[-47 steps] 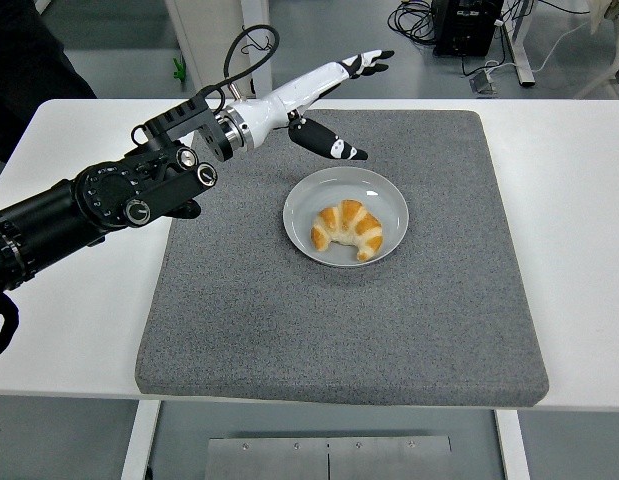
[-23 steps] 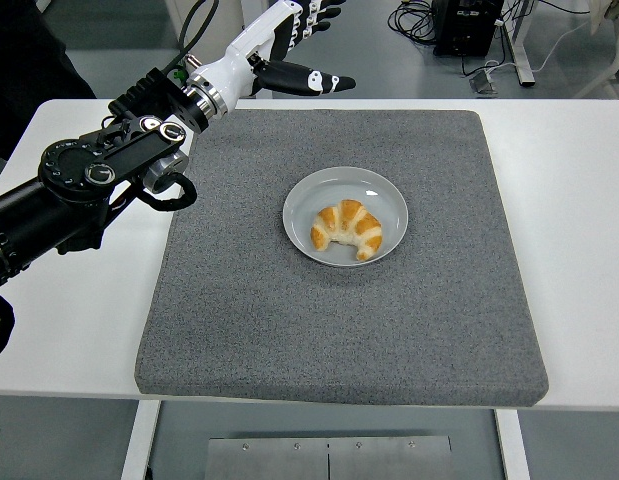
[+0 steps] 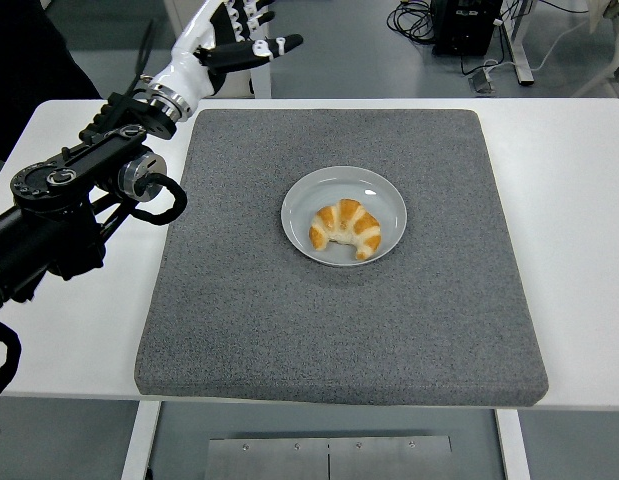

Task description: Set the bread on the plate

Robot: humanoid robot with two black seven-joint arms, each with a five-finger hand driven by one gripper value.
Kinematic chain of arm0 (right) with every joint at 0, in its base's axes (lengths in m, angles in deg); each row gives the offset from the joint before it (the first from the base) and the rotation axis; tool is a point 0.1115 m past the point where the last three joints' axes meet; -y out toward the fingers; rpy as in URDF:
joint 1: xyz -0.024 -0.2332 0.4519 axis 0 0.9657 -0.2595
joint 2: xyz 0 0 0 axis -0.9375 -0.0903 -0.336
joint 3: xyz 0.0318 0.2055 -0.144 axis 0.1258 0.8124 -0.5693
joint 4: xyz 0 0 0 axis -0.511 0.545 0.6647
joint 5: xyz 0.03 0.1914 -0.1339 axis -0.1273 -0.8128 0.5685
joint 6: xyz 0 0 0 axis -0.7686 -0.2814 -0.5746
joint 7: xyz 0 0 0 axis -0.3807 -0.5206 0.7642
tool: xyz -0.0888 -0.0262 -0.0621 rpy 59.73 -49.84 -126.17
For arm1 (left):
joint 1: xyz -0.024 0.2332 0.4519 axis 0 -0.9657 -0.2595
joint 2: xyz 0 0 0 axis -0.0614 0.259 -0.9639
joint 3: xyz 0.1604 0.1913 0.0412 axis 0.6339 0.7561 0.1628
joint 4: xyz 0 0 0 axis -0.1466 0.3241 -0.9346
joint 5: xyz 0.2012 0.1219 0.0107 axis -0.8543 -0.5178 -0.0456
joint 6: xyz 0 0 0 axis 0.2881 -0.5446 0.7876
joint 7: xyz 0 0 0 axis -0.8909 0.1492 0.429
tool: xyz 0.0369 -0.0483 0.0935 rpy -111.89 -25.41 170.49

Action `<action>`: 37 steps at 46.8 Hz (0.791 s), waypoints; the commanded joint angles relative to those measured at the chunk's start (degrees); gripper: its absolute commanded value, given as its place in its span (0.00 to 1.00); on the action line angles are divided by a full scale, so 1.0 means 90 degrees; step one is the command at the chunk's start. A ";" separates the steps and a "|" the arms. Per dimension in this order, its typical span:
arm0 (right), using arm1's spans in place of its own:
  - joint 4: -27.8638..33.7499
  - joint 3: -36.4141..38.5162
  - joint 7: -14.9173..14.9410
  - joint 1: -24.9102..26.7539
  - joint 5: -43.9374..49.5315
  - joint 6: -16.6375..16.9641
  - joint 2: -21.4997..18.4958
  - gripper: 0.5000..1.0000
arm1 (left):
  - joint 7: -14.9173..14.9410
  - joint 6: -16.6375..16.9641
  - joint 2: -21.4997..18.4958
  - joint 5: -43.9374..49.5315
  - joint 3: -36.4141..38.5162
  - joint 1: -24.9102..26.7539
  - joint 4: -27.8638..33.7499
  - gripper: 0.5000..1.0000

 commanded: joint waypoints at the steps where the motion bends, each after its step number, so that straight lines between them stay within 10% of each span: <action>1: -0.0001 0.0000 -0.0001 0.0000 0.0004 -0.0009 0.0000 1.00 | 0.0006 0.0018 -0.0038 0.0071 -0.0251 -0.0130 -0.0008 0.92; 37: -0.0001 0.0000 -0.0001 0.0000 0.0004 0.0001 0.0000 1.00 | 0.0025 -0.0070 0.0685 0.1780 -0.0925 -0.0130 -0.1883 0.92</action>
